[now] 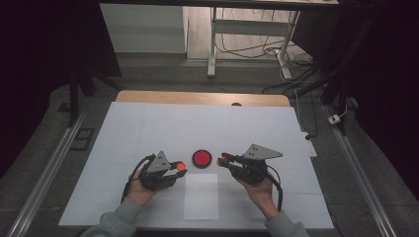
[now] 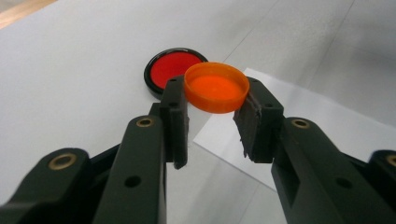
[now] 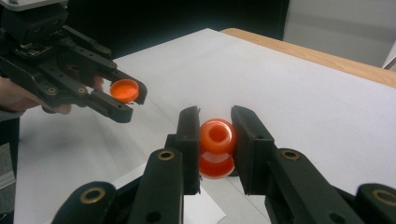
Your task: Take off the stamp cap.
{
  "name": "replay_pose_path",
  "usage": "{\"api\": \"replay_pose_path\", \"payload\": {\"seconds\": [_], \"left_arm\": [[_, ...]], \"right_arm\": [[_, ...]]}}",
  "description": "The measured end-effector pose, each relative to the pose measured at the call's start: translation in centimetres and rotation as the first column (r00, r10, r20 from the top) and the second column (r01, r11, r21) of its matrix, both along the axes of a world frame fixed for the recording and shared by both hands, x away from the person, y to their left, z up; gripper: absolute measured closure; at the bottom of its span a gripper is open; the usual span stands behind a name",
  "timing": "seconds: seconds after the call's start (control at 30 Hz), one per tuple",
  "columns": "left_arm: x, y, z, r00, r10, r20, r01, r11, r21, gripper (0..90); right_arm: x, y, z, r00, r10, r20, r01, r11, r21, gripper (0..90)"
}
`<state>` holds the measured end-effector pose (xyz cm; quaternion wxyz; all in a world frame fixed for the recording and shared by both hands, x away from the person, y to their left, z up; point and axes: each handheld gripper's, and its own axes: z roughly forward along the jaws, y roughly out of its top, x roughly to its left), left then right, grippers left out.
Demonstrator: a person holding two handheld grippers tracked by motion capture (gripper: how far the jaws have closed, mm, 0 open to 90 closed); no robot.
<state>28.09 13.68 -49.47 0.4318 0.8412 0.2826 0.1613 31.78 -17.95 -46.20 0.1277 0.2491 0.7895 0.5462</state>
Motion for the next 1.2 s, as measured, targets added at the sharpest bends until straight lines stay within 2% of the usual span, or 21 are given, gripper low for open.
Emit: {"api": "replay_pose_path", "payload": {"seconds": [0.43, 0.77, 1.2], "left_arm": [[-1.1, 2.7, -0.3, 0.9987, 0.046, -0.023, -0.046, 0.9988, -0.017, 65.0], [-2.5, 6.0, -0.5, 0.9925, 0.119, -0.03, -0.12, 0.9913, -0.053, 65.0], [-3.8, 8.0, -0.9, 0.9876, 0.15, -0.047, -0.153, 0.986, -0.067, 65.0]], "right_arm": [[0.1, -0.1, 0.0, 1.0, -0.006, 0.001, 0.006, 1.0, -0.006, 73.0], [0.2, 0.0, -0.2, 1.0, -0.006, -0.001, 0.006, 1.0, -0.016, 73.0], [0.4, 0.1, -0.5, 0.9999, -0.012, -0.007, 0.012, 1.0, -0.021, 72.9]]}}
